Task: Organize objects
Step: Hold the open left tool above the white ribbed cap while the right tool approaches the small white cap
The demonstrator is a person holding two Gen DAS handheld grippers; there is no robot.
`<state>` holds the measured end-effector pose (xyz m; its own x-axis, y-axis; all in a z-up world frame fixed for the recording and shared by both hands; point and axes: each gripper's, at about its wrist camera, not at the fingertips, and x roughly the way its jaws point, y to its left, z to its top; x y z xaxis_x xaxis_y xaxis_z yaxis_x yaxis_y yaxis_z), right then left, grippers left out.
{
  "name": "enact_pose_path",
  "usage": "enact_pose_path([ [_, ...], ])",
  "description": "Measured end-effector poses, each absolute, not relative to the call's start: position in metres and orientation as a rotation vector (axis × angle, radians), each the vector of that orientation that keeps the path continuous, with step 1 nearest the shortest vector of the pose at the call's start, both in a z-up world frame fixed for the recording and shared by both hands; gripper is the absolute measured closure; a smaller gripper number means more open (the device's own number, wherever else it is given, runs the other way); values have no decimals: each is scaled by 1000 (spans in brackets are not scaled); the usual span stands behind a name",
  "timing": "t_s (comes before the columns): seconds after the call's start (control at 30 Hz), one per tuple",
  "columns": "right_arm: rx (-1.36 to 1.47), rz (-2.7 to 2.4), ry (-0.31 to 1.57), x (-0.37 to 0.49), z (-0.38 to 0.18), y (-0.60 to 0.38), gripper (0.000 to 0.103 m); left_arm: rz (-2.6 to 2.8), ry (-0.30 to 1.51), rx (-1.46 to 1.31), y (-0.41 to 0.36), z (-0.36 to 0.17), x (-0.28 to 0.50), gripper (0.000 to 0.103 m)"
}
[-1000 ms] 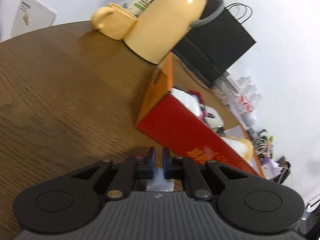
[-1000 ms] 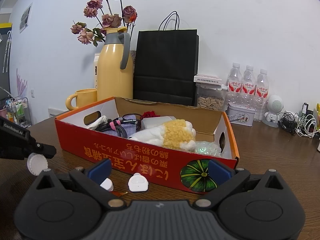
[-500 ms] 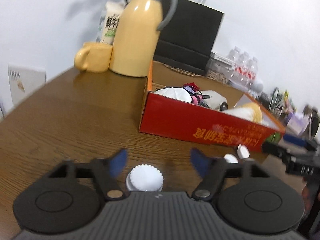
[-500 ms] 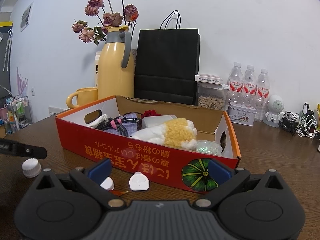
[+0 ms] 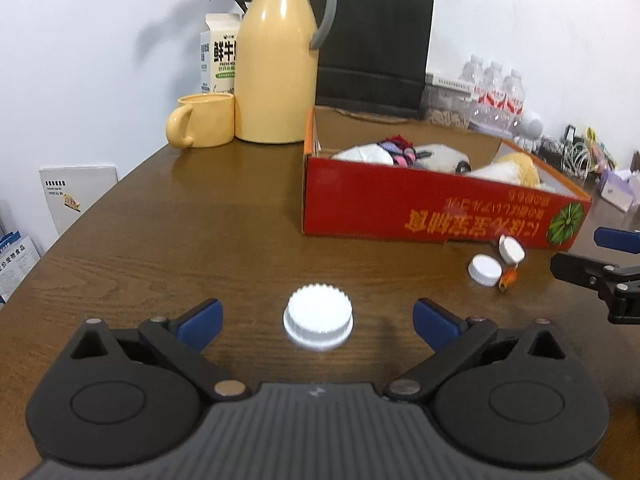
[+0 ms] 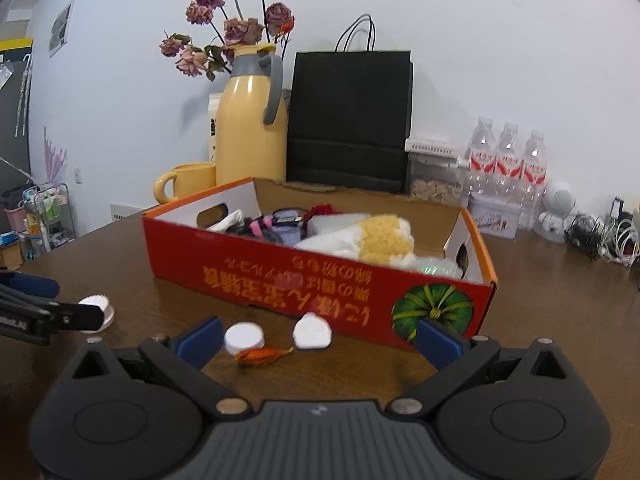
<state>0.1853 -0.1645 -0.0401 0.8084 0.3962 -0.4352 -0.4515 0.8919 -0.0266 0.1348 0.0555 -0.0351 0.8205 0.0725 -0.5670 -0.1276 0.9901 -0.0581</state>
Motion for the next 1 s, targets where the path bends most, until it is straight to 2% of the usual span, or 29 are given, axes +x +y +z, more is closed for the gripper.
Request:
enact_pose_path([
  [0.43,-117,448,688,194,-62,-153,0,103,694,-28,47,-45,159,0],
  [1.0,-141,434,692,195,-63,-147,0,105,695,-28,47,-45,159,0],
])
